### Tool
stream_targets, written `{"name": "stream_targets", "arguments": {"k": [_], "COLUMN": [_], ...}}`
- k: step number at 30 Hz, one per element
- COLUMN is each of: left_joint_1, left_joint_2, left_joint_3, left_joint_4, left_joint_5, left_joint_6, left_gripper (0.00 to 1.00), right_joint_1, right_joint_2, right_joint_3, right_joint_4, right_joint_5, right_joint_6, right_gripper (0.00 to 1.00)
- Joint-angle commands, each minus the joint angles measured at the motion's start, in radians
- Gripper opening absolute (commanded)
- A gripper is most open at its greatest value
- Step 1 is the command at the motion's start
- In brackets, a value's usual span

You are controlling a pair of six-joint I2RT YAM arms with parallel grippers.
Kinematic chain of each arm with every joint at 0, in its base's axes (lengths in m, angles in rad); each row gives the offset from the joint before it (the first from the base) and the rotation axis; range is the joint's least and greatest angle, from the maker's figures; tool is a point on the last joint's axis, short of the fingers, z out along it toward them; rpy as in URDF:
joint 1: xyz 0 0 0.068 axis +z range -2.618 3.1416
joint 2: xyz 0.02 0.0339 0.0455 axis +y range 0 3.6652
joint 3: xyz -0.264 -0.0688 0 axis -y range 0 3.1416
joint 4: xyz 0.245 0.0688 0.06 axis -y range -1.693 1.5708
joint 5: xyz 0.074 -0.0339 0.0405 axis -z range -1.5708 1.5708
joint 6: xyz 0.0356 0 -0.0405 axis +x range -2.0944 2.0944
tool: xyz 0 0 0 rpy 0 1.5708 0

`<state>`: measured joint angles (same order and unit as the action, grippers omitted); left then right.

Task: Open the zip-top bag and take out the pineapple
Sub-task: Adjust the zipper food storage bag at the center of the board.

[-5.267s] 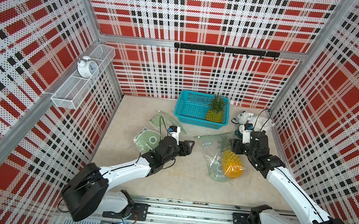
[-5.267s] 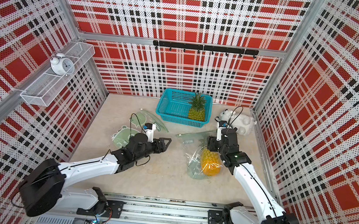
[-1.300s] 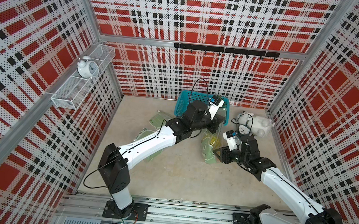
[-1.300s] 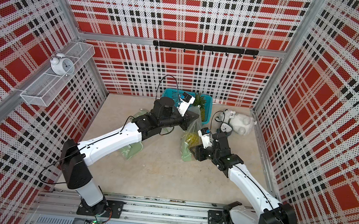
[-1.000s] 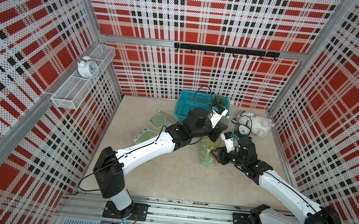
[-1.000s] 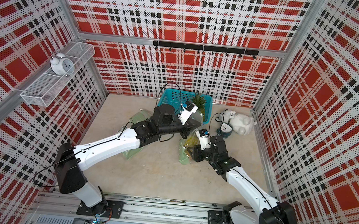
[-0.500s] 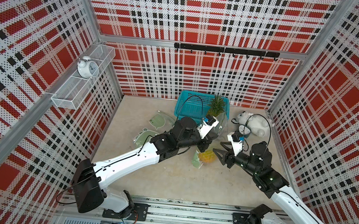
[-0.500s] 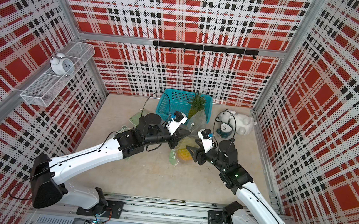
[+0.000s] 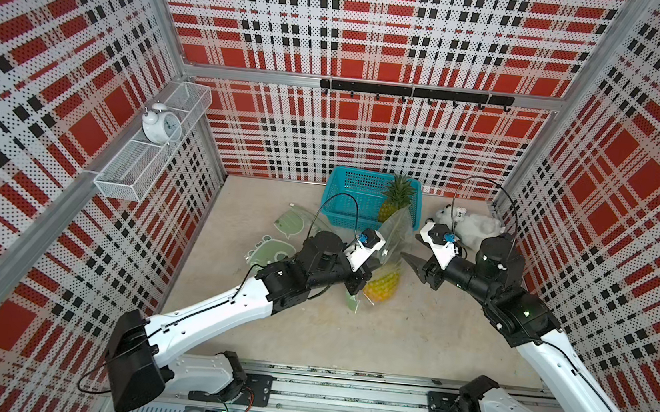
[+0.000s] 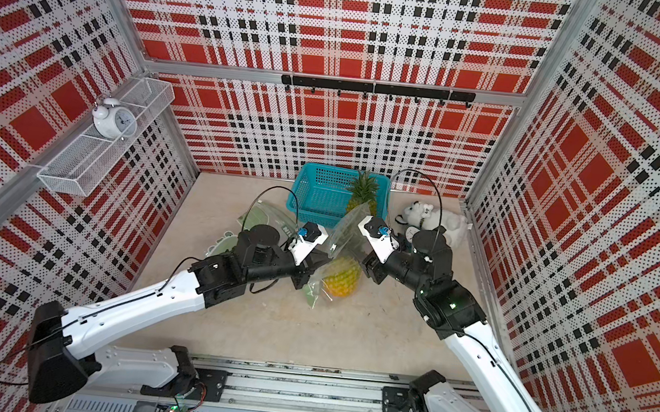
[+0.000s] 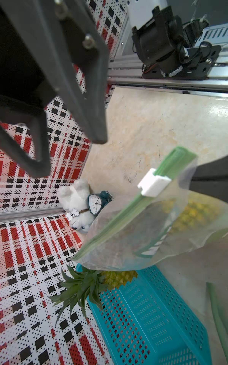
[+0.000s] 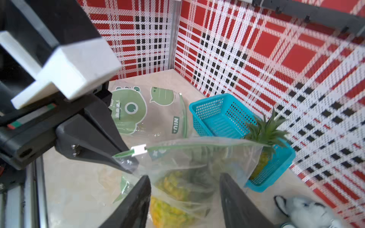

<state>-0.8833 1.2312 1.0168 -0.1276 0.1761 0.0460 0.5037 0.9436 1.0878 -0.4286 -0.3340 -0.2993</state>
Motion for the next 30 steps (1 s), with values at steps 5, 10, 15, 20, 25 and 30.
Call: {"name": "stream_targets", "arguments": {"k": [5,10,15,20,25,30], "left_joint_1": [-0.005,-0.006,-0.006,-0.006,-0.006,-0.006], "left_joint_2": [-0.053,-0.093,-0.127,-0.131,-0.137,-0.139], "left_joint_3": [-0.034,-0.058,-0.081,-0.083,-0.083,-0.089], "left_joint_4": [-0.010,-0.011,-0.011,-0.012,-0.015,-0.015], "left_joint_5": [0.006,0.005,-0.004,-0.007,-0.015,-0.040], "left_joint_6": [-0.001,-0.016,-0.019,-0.019,-0.015,-0.017], "left_gripper": [0.00,0.00,0.00,0.00,0.00,0.00], "right_joint_1": [-0.024,-0.043,-0.047,-0.047,-0.047,-0.045], "right_joint_2": [0.132,0.234,0.321,0.351,0.406,0.444], "right_joint_3": [0.193,0.333,0.419,0.434,0.464,0.479], "right_joint_4": [-0.247,-0.388,-0.451,-0.442,-0.461,-0.480], "right_joint_5": [-0.120,-0.162,-0.150,-0.185,-0.221,-0.252], "right_joint_6": [-0.373,-0.513,-0.595,-0.643,-0.666,-0.685], "right_gripper": [0.61,0.61,0.60,0.59,0.57,0.49]}}
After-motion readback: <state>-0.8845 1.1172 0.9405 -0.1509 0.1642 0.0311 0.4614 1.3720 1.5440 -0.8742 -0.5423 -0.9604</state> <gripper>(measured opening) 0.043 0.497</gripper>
